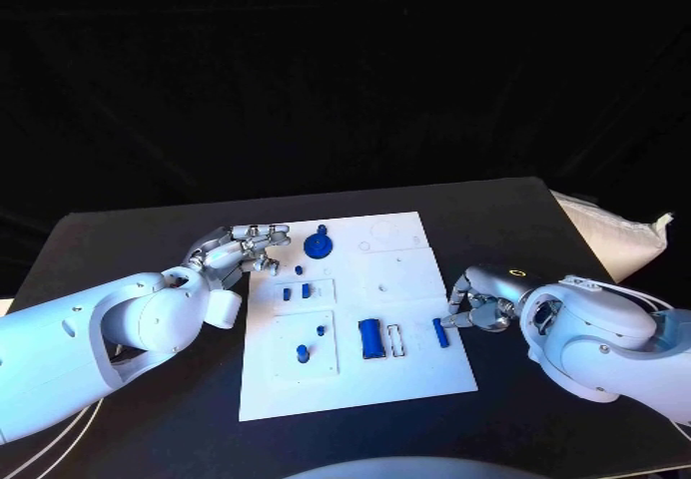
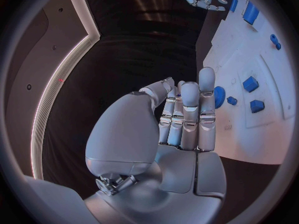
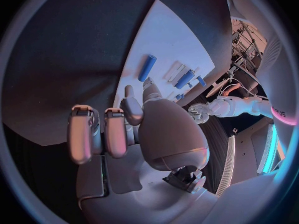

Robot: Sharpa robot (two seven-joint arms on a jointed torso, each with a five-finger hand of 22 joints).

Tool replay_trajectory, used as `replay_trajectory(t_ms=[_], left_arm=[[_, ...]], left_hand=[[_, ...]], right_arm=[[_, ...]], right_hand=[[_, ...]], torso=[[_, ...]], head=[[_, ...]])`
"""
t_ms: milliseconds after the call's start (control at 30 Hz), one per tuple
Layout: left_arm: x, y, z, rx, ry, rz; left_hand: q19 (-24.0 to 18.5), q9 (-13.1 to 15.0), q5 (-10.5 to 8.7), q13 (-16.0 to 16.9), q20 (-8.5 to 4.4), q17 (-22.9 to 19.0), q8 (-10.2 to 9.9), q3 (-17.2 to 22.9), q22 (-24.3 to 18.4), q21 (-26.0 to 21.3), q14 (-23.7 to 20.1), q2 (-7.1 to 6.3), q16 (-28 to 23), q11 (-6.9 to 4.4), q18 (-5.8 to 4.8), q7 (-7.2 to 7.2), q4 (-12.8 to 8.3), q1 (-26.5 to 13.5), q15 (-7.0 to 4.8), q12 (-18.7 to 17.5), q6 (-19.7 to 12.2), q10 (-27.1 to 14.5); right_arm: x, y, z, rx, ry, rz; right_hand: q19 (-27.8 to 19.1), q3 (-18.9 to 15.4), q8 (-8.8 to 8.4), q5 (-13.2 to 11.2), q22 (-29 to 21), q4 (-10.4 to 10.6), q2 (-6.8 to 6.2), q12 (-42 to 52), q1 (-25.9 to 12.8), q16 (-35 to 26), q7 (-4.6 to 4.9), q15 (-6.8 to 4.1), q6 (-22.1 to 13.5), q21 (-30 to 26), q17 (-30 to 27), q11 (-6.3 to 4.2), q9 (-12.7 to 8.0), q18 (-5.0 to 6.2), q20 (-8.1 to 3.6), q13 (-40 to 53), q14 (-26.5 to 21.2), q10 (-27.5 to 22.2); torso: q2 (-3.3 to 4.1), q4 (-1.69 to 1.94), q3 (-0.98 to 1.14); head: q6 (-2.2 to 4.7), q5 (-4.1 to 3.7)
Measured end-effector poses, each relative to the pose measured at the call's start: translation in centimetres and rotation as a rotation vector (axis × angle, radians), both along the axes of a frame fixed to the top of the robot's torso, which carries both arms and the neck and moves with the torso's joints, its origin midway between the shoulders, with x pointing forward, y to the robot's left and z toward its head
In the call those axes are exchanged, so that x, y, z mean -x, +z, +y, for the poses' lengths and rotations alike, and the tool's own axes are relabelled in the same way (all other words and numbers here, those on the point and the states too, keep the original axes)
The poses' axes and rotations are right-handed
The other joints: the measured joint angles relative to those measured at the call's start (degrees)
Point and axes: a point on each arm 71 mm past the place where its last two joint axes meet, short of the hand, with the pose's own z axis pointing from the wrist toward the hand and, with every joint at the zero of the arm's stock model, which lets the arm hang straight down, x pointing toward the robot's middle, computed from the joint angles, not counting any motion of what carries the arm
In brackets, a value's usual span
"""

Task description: Assemble the parts on the task board

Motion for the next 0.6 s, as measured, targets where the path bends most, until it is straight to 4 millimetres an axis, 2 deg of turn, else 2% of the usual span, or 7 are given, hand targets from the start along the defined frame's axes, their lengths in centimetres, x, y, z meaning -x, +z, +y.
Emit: replay_trajectory(t_ms=[433, 600], left_arm=[[0.0, 0.0, 0.1, -0.001, 0.002, -0.001], [-0.1, 0.0, 0.1, -0.002, 0.002, -0.001]], left_hand=[[0.0, 0.0, 0.0, 0.0, 0.0, 0.0, 0.0, 0.0, 0.0, 0.0, 0.0, 0.0, 0.0, 0.0, 0.0, 0.0, 0.0, 0.0, 0.0, 0.0, 0.0, 0.0], [0.0, 0.0, 0.0, 0.0, 0.0, 0.0, 0.0, 0.0, 0.0, 0.0, 0.0, 0.0, 0.0, 0.0, 0.0, 0.0, 0.0, 0.0, 0.0, 0.0, 0.0, 0.0]], right_arm=[[0.0, -1.2, 1.1, 0.034, 0.041, 0.028], [0.0, -1.2, 1.3, 0.042, 0.052, 0.03]], right_hand=[[-0.1, -0.3, -0.33, 0.0, 0.0, 0.3, -0.24, 0.0, -0.2, 0.0, 0.2, 0.0, 0.2, 0.0, 0.0, 0.0, 0.0, 0.0, 0.07, -0.2, 0.0, 0.0], [-0.1, -0.3, -0.32, 0.0, 0.0, 0.3, -0.24, 0.0, -0.2, 0.0, -0.05, 0.0, 1.1, 0.0, 0.0, 0.01, 0.0, 0.0, 0.07, -0.1, 0.0, 0.0]], torso=[[0.04, -0.01, 0.05], [0.05, -0.01, 0.04]], head=[[0.01, 0.22], [-0.08, 0.22]])
